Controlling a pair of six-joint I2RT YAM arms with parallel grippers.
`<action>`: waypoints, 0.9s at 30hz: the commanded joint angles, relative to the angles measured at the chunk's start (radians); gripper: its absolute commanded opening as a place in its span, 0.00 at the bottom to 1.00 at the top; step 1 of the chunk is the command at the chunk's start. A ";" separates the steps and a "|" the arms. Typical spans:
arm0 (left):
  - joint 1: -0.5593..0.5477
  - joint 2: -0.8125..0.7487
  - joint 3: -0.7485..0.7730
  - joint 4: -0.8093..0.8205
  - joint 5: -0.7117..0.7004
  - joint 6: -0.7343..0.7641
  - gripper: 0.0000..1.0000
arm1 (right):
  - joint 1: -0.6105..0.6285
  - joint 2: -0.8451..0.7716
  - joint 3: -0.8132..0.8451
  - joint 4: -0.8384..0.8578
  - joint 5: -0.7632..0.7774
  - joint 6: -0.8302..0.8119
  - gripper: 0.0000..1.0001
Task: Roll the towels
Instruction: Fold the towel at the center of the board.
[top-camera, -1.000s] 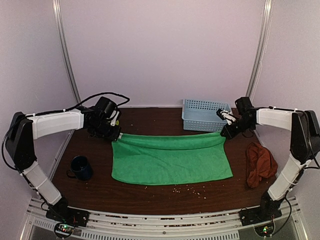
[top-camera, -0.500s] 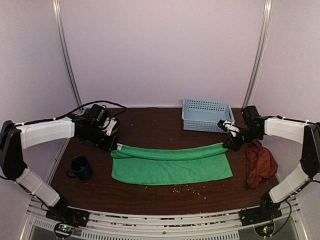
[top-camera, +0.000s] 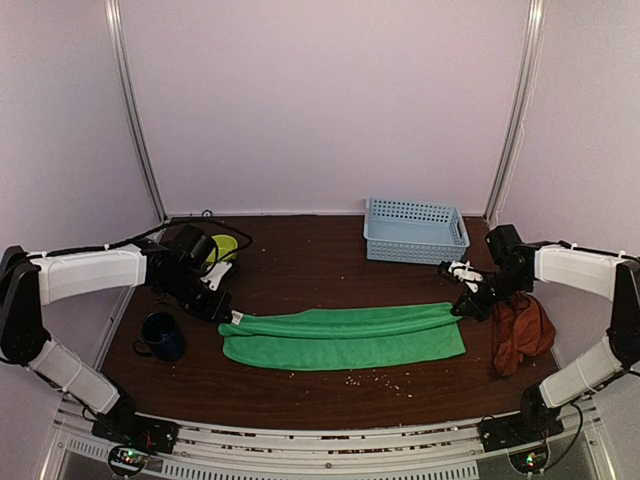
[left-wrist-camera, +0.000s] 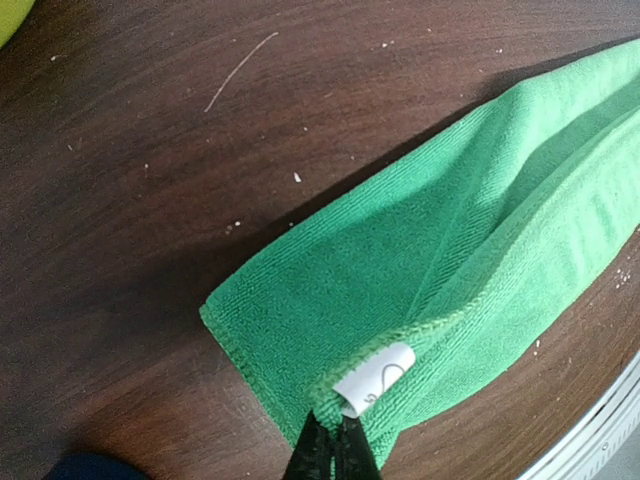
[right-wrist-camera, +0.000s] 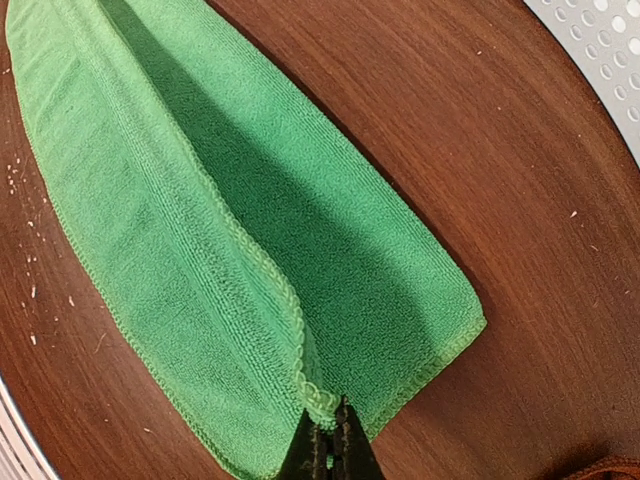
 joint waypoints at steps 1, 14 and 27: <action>0.007 0.005 0.003 -0.017 0.033 0.021 0.00 | -0.007 -0.014 -0.015 -0.029 -0.004 -0.044 0.00; 0.007 0.054 -0.013 -0.035 -0.001 -0.018 0.00 | -0.008 0.000 -0.070 -0.032 0.043 -0.137 0.00; 0.006 0.014 -0.047 -0.062 -0.015 -0.049 0.00 | -0.041 -0.073 -0.104 -0.089 0.074 -0.229 0.00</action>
